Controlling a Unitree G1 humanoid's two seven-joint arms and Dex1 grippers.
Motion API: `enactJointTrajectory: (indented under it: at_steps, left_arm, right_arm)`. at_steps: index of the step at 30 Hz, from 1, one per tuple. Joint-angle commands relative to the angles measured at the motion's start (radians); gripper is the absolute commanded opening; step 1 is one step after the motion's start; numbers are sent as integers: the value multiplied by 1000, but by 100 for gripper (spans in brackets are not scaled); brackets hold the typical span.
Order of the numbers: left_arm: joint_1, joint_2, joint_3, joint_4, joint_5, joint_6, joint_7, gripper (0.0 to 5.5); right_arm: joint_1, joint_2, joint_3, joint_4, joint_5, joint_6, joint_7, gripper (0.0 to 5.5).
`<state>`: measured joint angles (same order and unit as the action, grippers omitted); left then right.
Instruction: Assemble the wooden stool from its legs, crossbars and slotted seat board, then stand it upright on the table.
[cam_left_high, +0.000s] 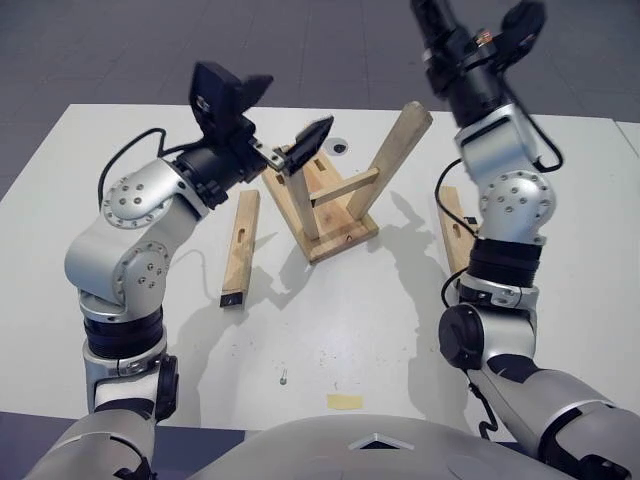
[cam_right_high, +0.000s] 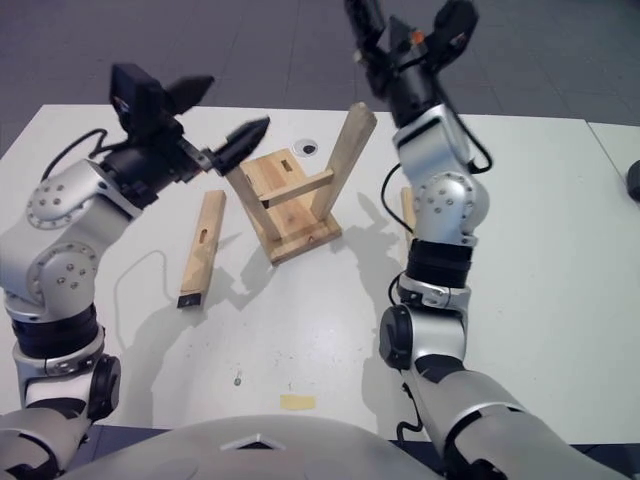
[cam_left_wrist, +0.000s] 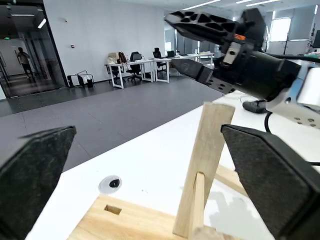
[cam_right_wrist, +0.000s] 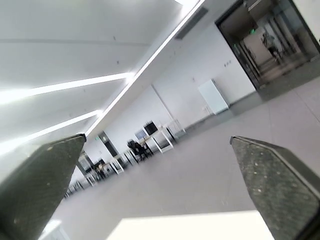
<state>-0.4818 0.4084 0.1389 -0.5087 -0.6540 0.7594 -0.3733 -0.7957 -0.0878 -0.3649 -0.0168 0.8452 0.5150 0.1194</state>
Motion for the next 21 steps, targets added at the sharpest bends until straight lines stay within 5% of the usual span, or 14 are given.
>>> enactJointTrajectory:
  at_steps: [1, 8, 14, 21]
  left_arm:
    - [-92, -32, 130, -3, -142, 17, 65, 540]
    - [-64, 0, 137, 80, -87, 6, 138, 540]
    - [-58, -25, 100, 101, -63, -18, 147, 540]
    - [-52, -42, 78, 113, -21, -39, 168, 540]
  right_arm:
    - [39, -101, 4, -117, 74, 91, 72, 537]
    - [345, -167, 115, -192, -7, 212, 92, 537]
    - [381, -212, 206, -175, -149, 178, 120, 537]
    - [142, -307, 268, 105, -556, -267, 100, 537]
